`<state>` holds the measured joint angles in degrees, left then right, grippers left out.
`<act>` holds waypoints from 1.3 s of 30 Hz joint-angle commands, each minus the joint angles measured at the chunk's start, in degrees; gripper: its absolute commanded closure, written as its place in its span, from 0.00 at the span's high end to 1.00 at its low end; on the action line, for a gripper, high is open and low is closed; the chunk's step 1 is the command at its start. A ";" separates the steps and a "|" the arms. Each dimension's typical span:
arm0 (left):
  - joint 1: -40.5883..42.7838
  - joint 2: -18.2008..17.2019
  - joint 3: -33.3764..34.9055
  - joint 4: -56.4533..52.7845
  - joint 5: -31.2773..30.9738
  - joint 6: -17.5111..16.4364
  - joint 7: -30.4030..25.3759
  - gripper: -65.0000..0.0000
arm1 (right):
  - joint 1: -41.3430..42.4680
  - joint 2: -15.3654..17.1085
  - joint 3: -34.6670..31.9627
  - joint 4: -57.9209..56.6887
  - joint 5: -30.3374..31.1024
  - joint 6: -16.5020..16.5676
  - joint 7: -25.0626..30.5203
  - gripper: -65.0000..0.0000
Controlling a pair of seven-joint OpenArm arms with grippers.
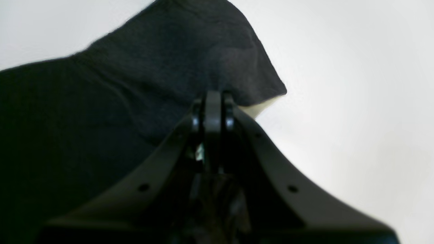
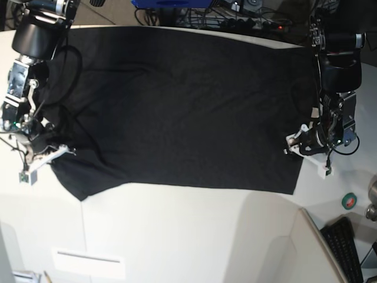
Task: Layout the t-shirt on the table in an organized manner, then fold the t-shirt properly
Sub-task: 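Grasp the shirt's opposite corner with the left gripper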
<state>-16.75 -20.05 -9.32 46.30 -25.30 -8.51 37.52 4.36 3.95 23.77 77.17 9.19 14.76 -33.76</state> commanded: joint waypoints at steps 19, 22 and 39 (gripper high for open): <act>10.29 -2.50 -9.89 20.03 -0.50 0.47 9.91 0.00 | 1.13 0.58 -0.08 1.12 0.52 0.05 1.19 0.00; 13.90 -2.32 -12.52 26.00 -0.68 0.47 16.15 0.00 | 1.13 0.41 -0.08 1.12 0.44 0.05 1.19 0.00; 26.91 1.81 -20.35 46.49 -0.24 0.47 29.52 0.92 | 1.22 0.58 -0.08 0.59 0.44 0.05 1.19 0.00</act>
<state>10.68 -17.15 -29.26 91.42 -25.28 -7.90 67.59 4.40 3.77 23.62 76.79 9.04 14.76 -33.78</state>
